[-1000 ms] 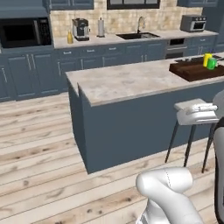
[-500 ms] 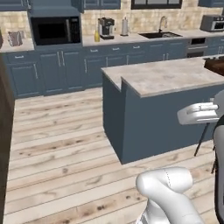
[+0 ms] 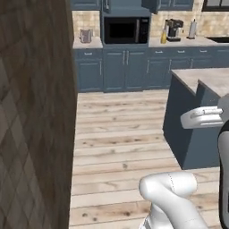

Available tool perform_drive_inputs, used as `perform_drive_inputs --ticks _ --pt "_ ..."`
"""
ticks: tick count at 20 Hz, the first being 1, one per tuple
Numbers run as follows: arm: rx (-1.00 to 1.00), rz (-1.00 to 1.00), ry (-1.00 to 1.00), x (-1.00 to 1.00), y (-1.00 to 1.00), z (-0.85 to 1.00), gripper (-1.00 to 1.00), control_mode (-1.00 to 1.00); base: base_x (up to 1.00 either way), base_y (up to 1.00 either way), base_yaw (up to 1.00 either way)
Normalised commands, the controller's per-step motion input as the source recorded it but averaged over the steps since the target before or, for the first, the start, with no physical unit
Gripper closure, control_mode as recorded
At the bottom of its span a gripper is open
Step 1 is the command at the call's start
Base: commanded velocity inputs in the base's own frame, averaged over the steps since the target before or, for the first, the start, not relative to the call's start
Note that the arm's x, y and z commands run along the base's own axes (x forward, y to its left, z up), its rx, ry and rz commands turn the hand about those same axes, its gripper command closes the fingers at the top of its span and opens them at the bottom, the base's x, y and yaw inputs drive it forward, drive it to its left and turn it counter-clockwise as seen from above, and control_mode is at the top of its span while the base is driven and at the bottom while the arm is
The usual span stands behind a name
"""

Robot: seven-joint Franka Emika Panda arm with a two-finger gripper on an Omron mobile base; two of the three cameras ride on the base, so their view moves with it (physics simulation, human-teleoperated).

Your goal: There is a tray on the dining counter. Grab the cup, mug, and pitcher and place them on the tray. The pitcher may be placed next to the tray if it cannot fit the tray.

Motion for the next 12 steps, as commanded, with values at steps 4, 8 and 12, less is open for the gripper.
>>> perform_drive_inputs --ticks 4,8,12 --pt "0.0 0.0 0.0 0.0 0.0 0.0 -1.0 1.0 1.0 0.56 -0.01" --pt "0.0 0.0 0.0 0.0 0.0 0.0 -1.0 1.0 1.0 0.09 -0.15" --pt "0.0 0.0 0.0 0.0 0.0 0.0 -1.0 1.0 1.0 -0.01 -0.21"
